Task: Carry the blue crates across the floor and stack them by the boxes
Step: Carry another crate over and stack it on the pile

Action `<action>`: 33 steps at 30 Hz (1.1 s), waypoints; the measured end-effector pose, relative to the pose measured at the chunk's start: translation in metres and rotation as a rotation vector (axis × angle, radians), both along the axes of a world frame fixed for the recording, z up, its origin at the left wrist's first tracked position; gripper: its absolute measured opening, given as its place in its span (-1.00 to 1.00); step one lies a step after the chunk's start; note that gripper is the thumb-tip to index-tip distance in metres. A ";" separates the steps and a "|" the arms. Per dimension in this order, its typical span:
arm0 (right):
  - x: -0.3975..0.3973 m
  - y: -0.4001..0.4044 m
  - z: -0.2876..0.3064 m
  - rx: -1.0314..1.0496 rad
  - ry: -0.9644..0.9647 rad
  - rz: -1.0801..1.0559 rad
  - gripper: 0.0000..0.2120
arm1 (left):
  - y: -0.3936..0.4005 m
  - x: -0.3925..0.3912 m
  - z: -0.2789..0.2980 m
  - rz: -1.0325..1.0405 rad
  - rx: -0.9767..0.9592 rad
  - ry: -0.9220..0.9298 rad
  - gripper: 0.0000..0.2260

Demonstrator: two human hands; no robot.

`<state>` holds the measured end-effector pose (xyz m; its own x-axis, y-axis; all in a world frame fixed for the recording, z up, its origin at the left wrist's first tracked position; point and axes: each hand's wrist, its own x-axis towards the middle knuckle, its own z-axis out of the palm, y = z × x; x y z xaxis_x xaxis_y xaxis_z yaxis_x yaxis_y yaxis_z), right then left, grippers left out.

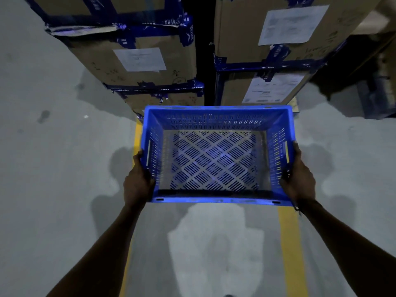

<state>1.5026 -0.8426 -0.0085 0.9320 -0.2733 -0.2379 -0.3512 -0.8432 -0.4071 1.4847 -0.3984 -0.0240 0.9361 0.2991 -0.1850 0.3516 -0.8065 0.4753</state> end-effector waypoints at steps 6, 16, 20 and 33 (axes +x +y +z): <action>-0.002 0.002 0.002 0.030 -0.048 -0.016 -0.13 | 0.001 0.005 0.003 -0.009 0.004 0.059 -0.23; 0.005 -0.002 -0.002 0.014 -0.043 -0.022 -0.18 | 0.000 0.004 -0.001 0.035 0.017 0.112 -0.18; 0.003 0.000 -0.004 0.000 -0.030 -0.013 -0.19 | 0.004 0.007 -0.004 0.006 -0.001 0.119 -0.18; 0.008 0.005 0.007 0.030 0.062 -0.026 -0.19 | 0.009 0.011 -0.009 0.075 -0.079 0.151 -0.34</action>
